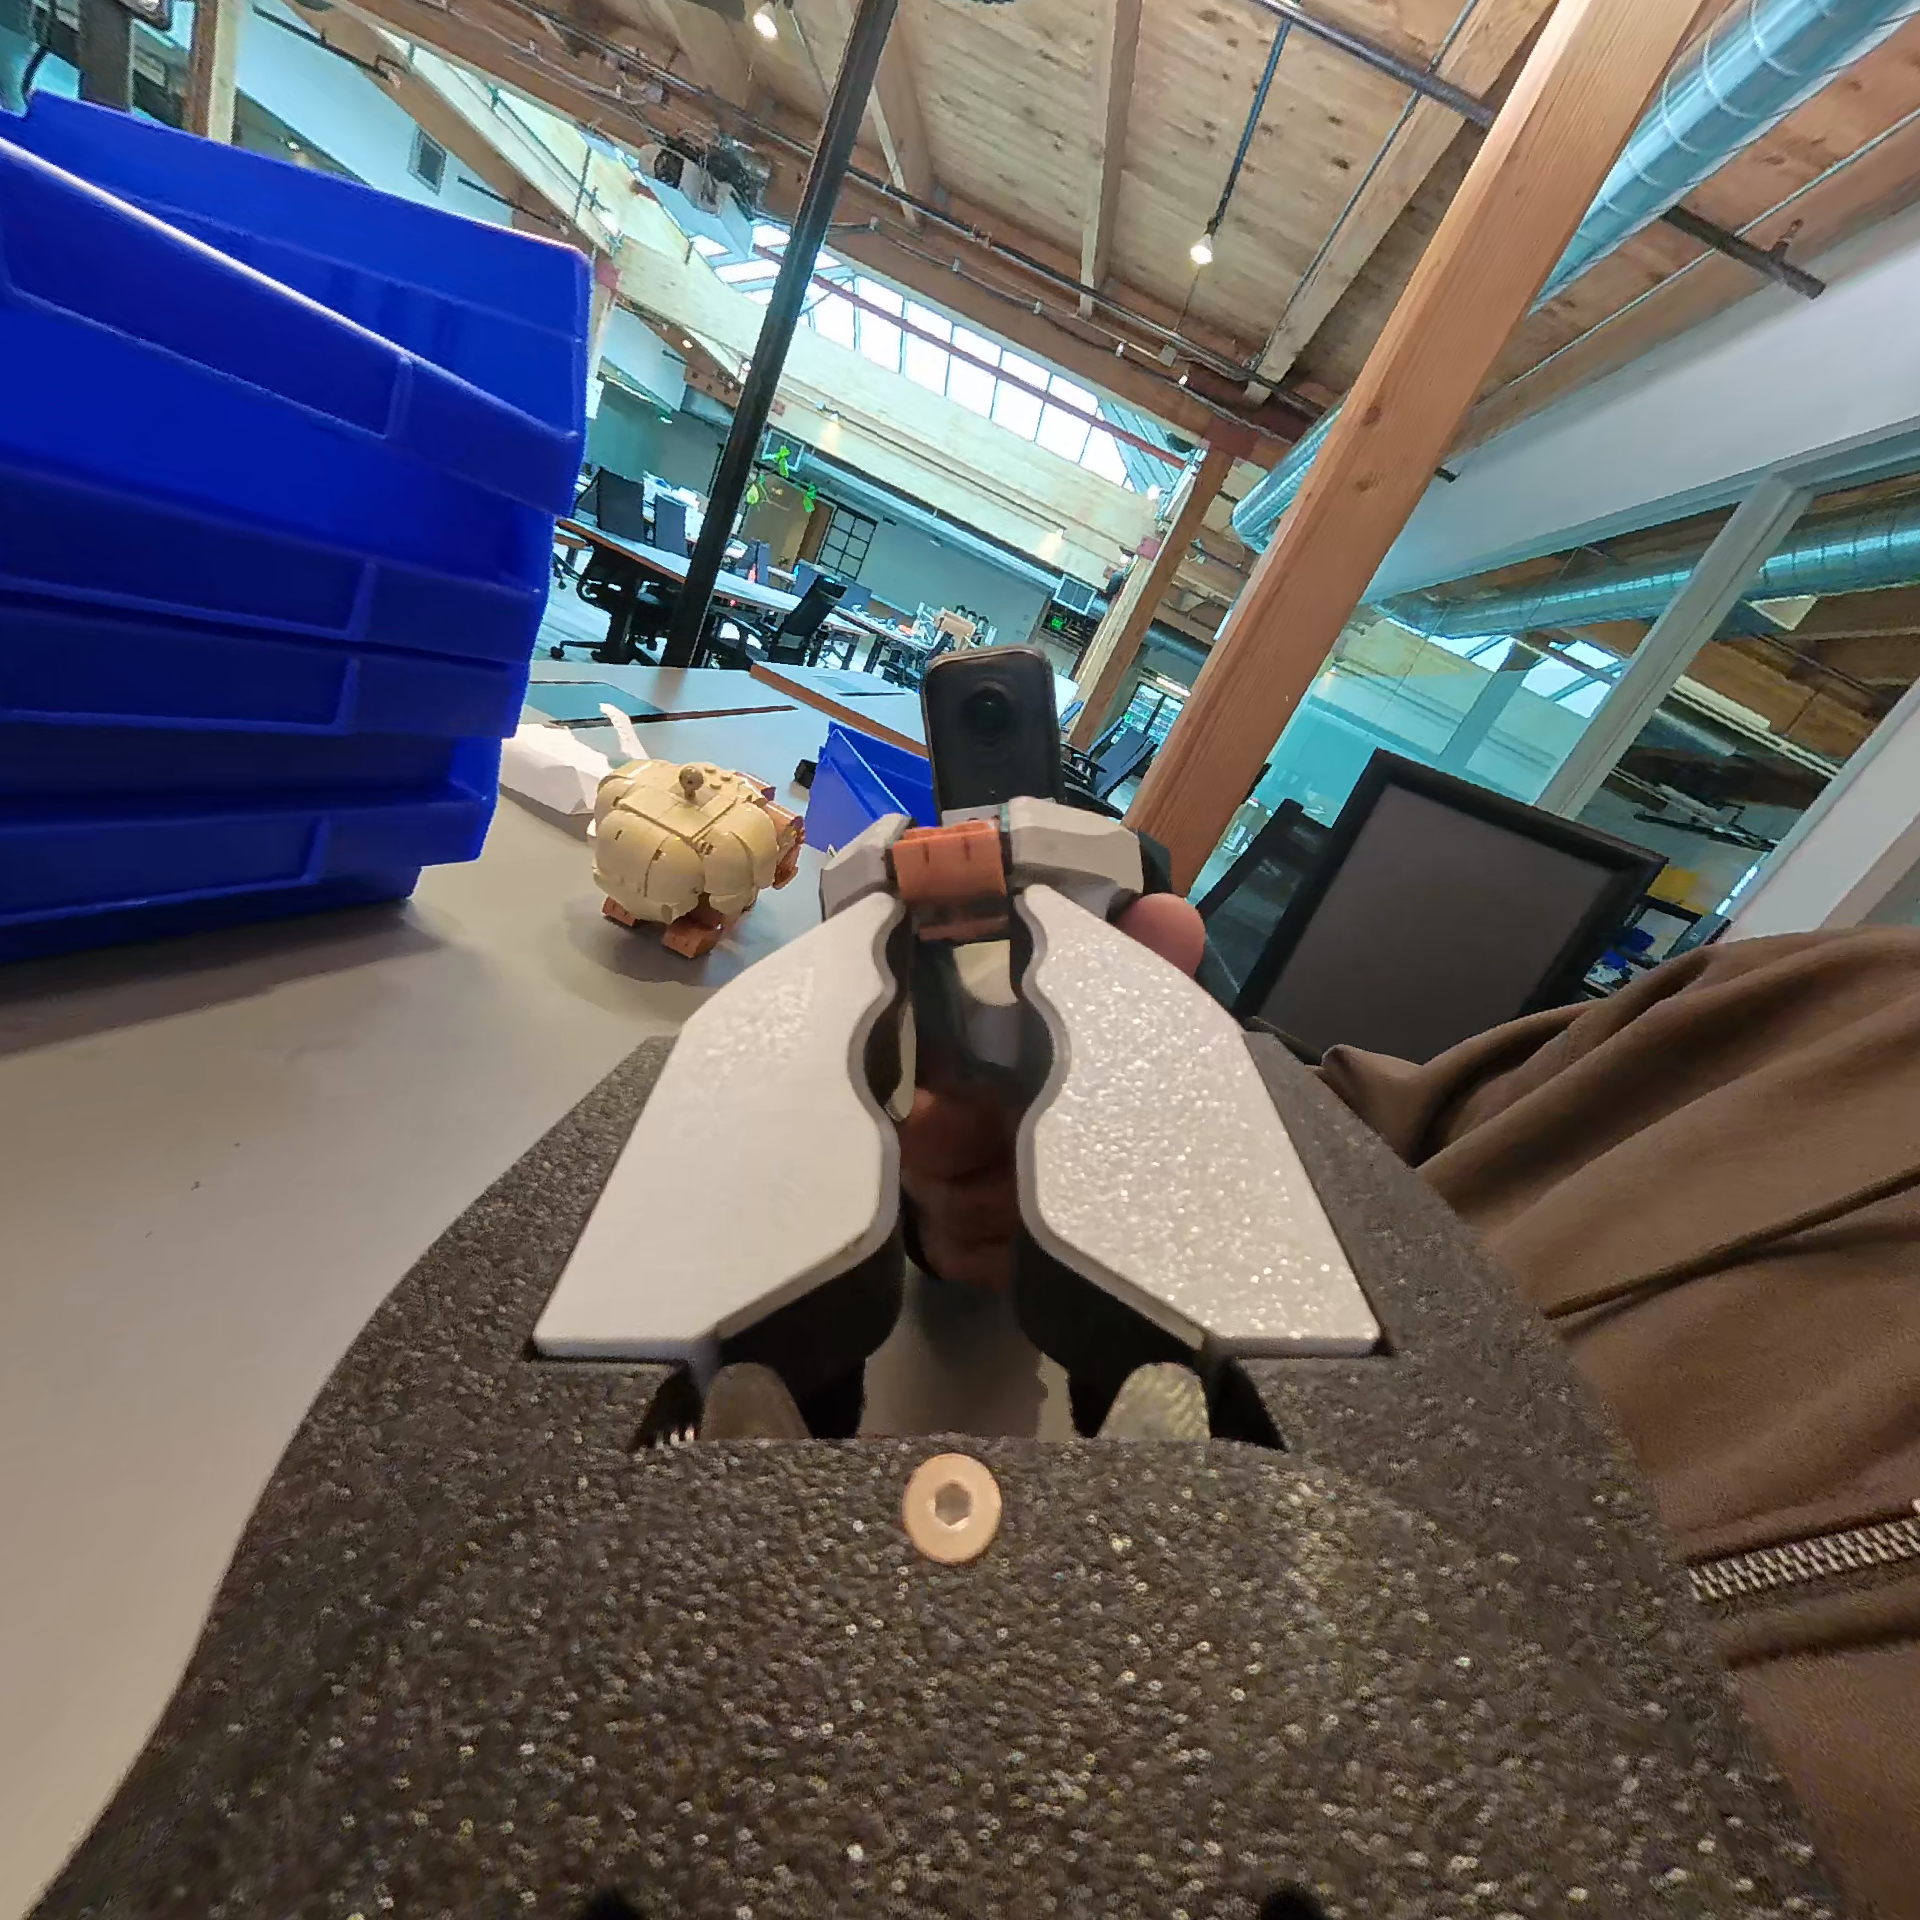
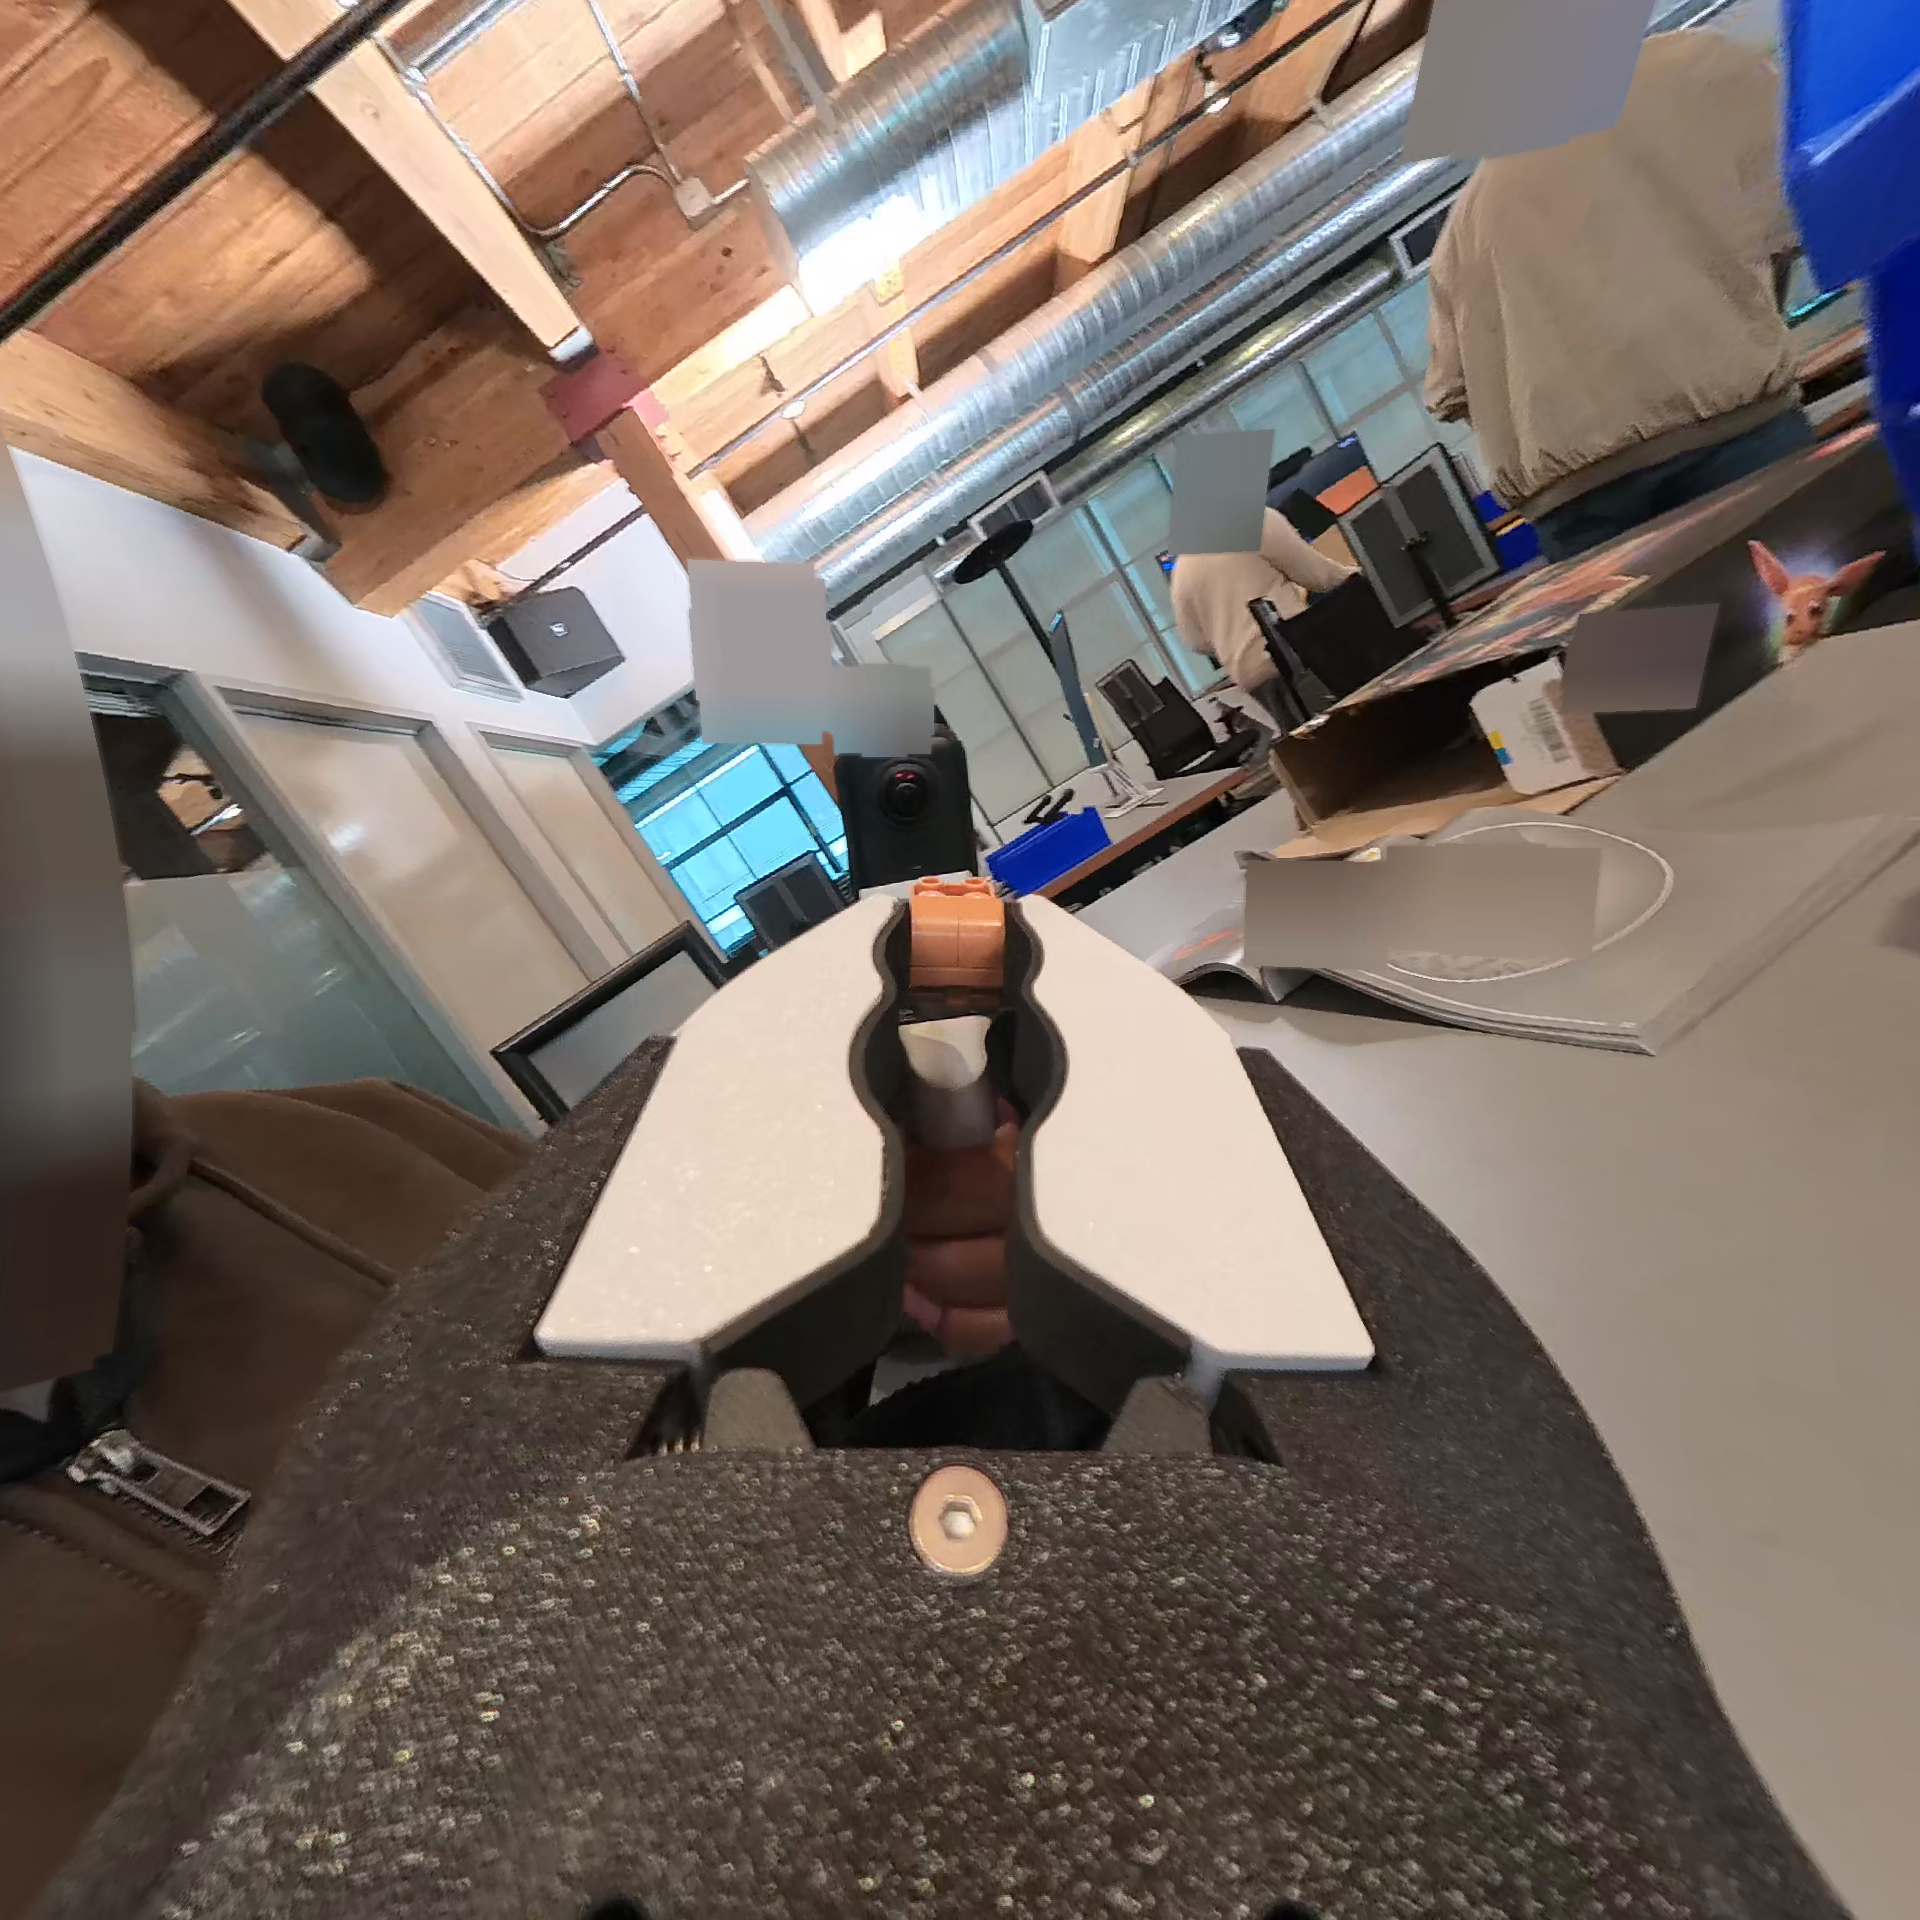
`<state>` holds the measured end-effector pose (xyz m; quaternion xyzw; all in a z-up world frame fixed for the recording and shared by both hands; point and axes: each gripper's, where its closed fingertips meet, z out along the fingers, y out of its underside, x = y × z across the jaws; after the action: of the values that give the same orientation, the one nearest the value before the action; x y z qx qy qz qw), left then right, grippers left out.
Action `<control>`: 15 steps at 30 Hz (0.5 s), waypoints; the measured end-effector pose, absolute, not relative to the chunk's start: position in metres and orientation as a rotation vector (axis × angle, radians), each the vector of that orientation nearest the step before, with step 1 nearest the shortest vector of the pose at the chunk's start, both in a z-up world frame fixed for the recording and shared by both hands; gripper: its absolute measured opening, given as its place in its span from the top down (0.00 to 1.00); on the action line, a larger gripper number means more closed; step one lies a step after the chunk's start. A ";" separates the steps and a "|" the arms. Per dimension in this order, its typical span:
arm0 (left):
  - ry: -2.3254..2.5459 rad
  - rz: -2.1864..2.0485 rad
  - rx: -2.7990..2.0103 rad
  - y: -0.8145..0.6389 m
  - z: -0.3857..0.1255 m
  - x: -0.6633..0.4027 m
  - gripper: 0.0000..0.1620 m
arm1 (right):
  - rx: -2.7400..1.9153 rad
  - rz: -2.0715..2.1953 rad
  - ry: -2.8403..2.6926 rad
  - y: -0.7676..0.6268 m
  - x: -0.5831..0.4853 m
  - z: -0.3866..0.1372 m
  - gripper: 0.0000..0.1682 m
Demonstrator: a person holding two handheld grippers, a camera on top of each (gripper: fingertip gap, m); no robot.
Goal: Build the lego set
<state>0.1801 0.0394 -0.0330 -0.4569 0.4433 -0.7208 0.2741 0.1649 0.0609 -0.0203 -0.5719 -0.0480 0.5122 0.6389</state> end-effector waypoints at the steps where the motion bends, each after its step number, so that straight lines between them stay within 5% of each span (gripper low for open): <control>1: 1.204 -1.940 -1.219 0.038 -0.032 0.179 0.89 | -1.304 1.171 -0.118 0.060 0.164 -0.020 0.90; 15: 1.388 -1.605 -1.270 0.052 -0.048 0.175 0.90 | -1.426 0.857 -0.293 0.053 0.179 -0.026 0.94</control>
<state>0.1746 0.0520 -0.0482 -0.4852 0.5302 -0.6131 0.3278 0.1792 0.0531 -0.0255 -0.6311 -0.1296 0.3793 0.6642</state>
